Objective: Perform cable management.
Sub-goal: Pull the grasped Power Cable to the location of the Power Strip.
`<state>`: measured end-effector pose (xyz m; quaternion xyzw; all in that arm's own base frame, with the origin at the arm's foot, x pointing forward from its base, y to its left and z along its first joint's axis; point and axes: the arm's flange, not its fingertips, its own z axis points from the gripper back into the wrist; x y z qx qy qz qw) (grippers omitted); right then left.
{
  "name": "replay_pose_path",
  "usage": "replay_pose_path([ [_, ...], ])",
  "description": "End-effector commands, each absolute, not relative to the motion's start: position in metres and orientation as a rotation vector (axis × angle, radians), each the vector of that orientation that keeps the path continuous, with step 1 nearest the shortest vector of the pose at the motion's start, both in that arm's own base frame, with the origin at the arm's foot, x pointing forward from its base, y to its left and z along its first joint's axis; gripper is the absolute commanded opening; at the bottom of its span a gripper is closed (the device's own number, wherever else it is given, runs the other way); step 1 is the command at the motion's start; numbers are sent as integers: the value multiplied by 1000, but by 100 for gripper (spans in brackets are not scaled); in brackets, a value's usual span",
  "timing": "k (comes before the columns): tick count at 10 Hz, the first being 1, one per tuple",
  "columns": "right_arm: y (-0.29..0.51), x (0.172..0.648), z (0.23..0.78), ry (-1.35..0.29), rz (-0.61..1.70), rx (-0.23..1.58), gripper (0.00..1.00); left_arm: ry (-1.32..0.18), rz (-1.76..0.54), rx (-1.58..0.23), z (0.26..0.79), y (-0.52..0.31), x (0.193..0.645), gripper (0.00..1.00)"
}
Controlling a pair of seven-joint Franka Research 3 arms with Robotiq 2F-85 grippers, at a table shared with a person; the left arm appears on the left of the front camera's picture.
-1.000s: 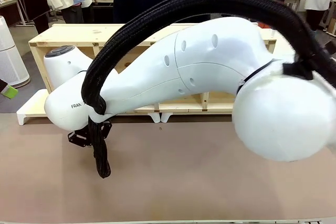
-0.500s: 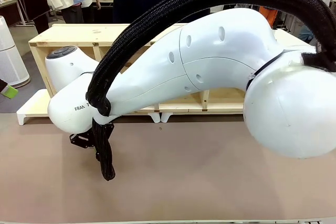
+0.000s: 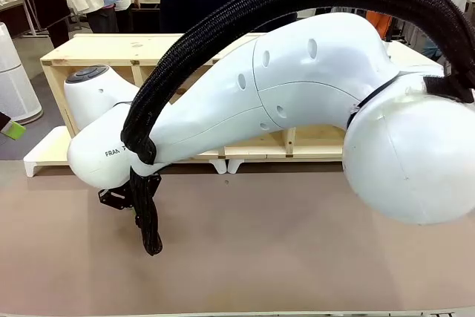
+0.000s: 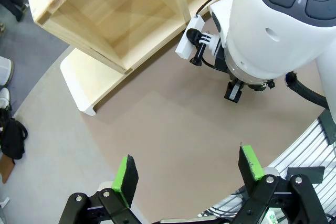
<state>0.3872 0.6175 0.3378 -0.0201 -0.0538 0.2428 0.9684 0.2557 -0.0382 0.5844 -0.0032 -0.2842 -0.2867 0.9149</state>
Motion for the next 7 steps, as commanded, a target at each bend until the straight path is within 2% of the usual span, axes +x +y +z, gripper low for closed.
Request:
replay_pose_path([
  [1, 620, 386, 339, -100, 492, -44, 0, -597, -595, -4, 585, -38, 258, 100],
  [6, 620, 386, 339, -100, 492, -44, 0, -597, -595, -4, 585, -38, 258, 100],
  [7, 618, 387, 338, -108, 490, -41, 15, -597, -595, -4, 585, -38, 258, 100],
])
